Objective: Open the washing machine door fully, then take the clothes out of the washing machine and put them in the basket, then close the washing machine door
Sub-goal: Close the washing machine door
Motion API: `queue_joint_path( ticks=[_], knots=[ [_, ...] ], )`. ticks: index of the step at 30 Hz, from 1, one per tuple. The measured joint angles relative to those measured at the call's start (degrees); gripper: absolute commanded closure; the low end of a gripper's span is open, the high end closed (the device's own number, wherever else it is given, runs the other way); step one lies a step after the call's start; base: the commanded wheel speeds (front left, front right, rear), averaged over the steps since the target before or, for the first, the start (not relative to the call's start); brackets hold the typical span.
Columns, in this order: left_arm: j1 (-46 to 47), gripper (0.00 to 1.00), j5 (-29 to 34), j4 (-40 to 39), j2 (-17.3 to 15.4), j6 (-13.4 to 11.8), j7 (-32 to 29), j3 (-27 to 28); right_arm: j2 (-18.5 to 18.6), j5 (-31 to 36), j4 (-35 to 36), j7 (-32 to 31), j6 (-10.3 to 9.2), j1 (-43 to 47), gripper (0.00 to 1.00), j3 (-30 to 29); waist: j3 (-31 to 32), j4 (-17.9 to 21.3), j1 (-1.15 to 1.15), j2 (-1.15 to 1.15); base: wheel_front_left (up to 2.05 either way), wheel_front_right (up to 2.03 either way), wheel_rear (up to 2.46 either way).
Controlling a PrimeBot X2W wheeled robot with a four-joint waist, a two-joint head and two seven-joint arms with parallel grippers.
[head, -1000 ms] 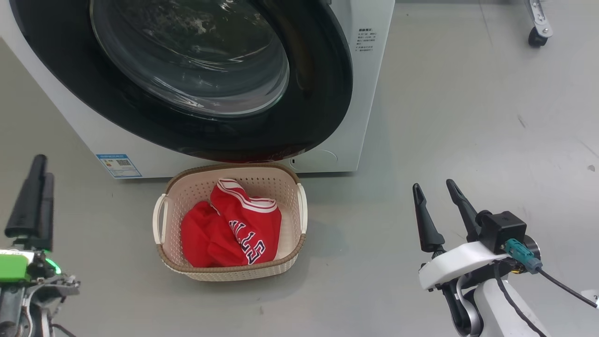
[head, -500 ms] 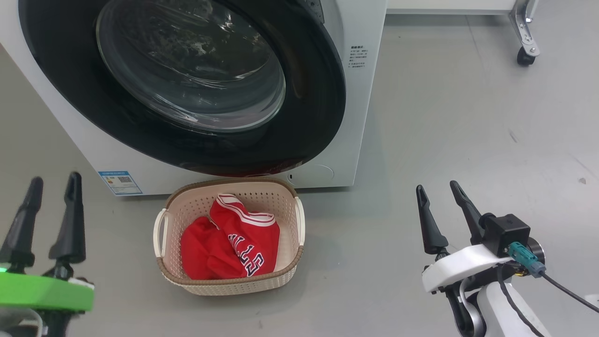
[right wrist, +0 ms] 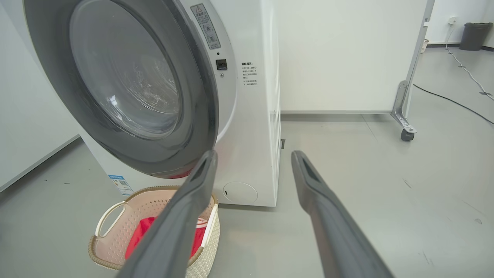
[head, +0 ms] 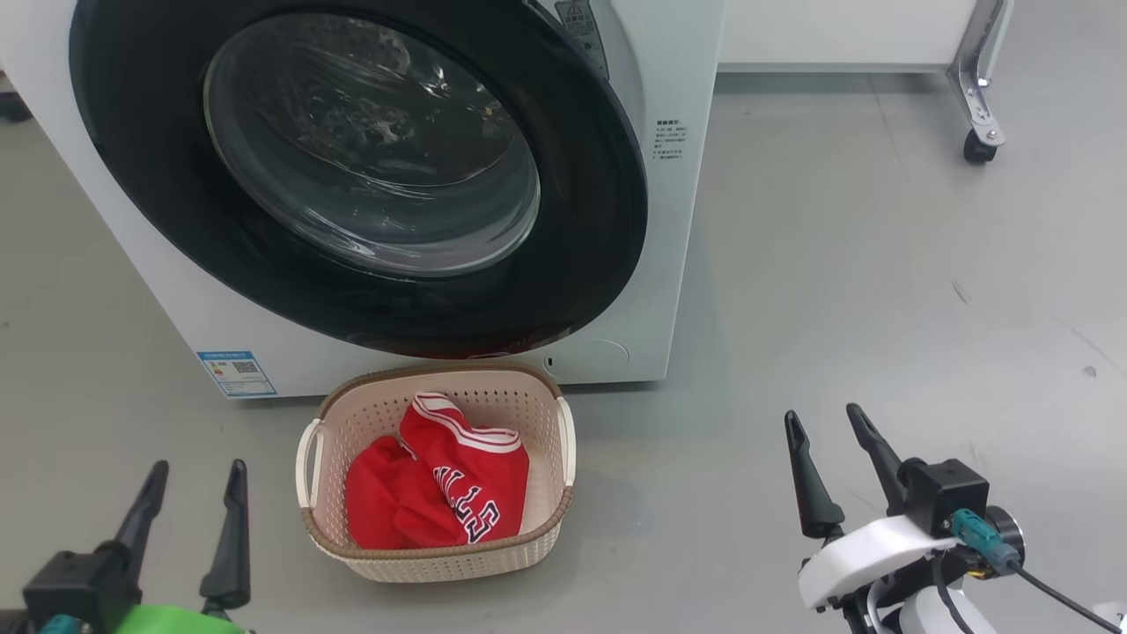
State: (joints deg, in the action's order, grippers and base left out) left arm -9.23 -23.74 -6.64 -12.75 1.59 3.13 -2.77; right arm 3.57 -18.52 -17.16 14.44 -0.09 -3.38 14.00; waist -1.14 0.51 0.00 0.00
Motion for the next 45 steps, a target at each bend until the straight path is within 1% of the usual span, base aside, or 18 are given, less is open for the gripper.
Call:
queue_joint_path(
  ticks=[5, 12, 20, 22, 36, 37, 38, 39, 45],
  knots=[
    [-1.1, 0.0, 2.0, 0.6, 1.1, -1.6, 0.7, -1.5, 0.0, 0.0, -0.3, 0.0, -0.03, 1.5, 0.0, 0.2, 1.0, -0.1, 0.0, 0.0, 0.0, 0.0, 0.0],
    [-1.6, 0.0, 2.5, 1.8, 2.8, -3.8, 1.8, -2.8, 0.0, 0.0, -0.3, 0.0, -0.08, 2.3, 0.0, 0.3, 1.6, 0.0, 0.0, 0.0, 0.0, 0.0, 0.0],
    [-1.6, 0.0, 3.8, 2.6, 3.5, -4.5, 2.5, -3.2, 0.0, 0.0, -0.3, 0.0, -0.16, 2.8, 0.0, 0.3, 1.7, 0.0, 0.0, 0.0, 0.0, 0.0, 0.0],
    [-1.6, 0.0, 3.8, 2.8, 3.7, -4.9, 2.5, -3.4, 0.0, 0.0, -0.3, 0.0, -0.58, 2.8, 0.0, 0.3, 1.8, 0.0, 0.0, 0.0, 0.0, 0.0, 0.0],
    [-1.6, 0.0, 4.2, 3.9, 4.2, -5.4, 2.5, -3.5, 0.0, 0.0, 0.0, 0.0, -0.58, 2.9, 0.0, 0.3, 1.6, 0.3, 0.0, 0.0, 0.0, 0.0, 0.0],
    [-1.6, 0.0, 4.2, 3.9, 4.3, -5.6, 2.6, -3.6, 0.0, 0.0, 0.1, 0.0, -0.58, 2.9, 0.15, 0.3, 1.6, 0.3, 0.0, 0.0, 0.0, 0.0, 0.0],
    [-1.6, 0.0, 4.2, 3.9, 4.4, -5.6, 2.6, -3.5, 0.0, 0.0, 0.1, 0.0, -0.57, 2.9, 0.69, 0.3, 1.6, 0.4, 0.0, 0.0, 0.0, 0.0, 0.0],
    [-1.6, 0.0, 4.2, 3.9, 4.6, -5.6, 2.6, -3.5, 0.0, 0.0, 0.1, 0.0, -0.55, 2.9, 1.0, 0.4, 1.5, 0.4, 0.0, 0.0, 0.0, 0.0, 0.0],
    [-1.6, 0.0, 4.5, 3.9, 4.7, -5.6, 2.6, -3.7, 0.0, 0.0, 0.2, 0.0, -0.49, 2.9, 1.0, 0.5, 1.4, 0.4, 0.0, 0.0, 0.0, 0.0, 0.0]
  ],
)
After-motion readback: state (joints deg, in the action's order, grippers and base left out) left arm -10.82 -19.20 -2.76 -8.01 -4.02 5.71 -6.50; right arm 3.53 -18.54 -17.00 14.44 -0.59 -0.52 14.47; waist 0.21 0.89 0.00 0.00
